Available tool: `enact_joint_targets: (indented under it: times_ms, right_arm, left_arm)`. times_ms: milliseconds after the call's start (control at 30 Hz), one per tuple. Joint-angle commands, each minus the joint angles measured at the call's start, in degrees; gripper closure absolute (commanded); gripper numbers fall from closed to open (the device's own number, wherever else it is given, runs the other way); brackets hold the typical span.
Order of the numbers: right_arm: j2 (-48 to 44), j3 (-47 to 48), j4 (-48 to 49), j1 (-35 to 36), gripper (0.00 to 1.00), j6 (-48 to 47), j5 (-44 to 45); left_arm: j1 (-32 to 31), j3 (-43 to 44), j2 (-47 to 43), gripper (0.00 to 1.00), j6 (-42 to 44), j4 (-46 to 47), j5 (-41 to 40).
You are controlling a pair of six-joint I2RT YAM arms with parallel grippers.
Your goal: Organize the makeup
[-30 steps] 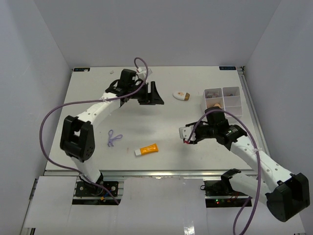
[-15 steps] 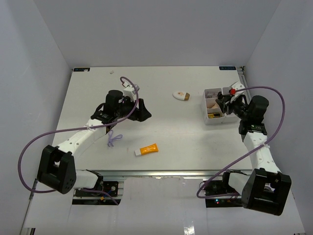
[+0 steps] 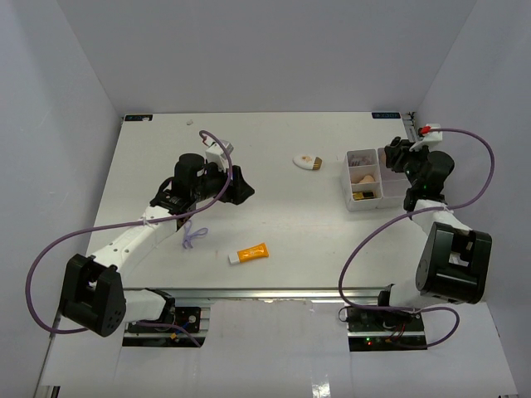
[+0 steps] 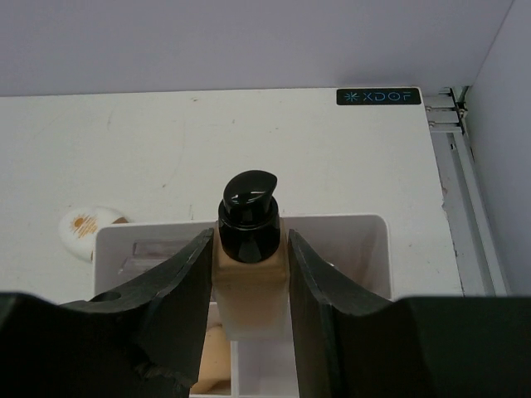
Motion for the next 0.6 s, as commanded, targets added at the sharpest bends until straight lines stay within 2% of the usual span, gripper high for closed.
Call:
enact_joint_targets:
  times_ms: [0,233,433,567]
  right_arm:
    - [2.7,4.8,10.8,-0.5,0.92,3.3,3.1]
    - [7.5,7.1,11.9,-1.8,0.89,4.2,2.9]
    - [10.7,6.6,13.1,-2.4,0.72,5.7,0.0]
    - [11.9,5.5,14.5,-2.6,0.66,6.6,-1.9]
  left_arm:
    - [0.0,-0.6,-1.9,0.21,1.0,1.2,-0.5]
    - [0.0,-0.6,-1.6,0.21,1.2,1.1,-0.4]
    - [0.0,-0.7,-1.1,0.21,1.2,1.1,-0.6]
    - [0.0,-0.7,-0.9,0.20,1.3,1.0,-0.8]
